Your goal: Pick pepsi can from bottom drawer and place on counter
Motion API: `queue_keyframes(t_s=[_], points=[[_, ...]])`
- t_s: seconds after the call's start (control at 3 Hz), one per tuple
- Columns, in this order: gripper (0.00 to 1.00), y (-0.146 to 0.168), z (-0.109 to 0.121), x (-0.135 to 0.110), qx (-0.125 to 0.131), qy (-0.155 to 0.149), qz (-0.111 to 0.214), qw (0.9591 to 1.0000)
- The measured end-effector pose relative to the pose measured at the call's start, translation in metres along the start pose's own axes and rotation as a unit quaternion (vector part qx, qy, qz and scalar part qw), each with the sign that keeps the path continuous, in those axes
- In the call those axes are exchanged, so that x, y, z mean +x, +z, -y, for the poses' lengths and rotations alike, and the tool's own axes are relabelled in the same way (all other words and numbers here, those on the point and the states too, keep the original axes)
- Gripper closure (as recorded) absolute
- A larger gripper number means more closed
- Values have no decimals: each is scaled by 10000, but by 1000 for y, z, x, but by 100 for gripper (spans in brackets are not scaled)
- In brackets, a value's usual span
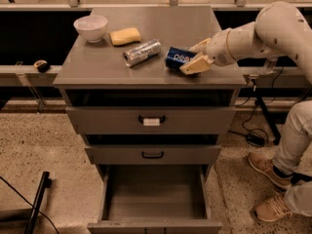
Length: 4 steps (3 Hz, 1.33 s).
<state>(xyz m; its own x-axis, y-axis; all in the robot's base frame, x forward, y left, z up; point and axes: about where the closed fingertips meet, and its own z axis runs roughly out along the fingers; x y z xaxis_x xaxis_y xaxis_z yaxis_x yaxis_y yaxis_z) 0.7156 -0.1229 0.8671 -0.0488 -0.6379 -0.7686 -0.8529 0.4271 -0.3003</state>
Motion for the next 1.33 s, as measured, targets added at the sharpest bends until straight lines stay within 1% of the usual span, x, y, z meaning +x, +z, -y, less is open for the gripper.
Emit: queue_keyframes(t_s=[0.33,0.67,1.0,1.33], points=[[35,9,-5,10,-17,108,-28,9999],[11,9,-5,10,-19,108,-28,9999],[0,9,-5,10,-20,108,-28,9999],[0,9,-5,10,-21,106,-28,9999]])
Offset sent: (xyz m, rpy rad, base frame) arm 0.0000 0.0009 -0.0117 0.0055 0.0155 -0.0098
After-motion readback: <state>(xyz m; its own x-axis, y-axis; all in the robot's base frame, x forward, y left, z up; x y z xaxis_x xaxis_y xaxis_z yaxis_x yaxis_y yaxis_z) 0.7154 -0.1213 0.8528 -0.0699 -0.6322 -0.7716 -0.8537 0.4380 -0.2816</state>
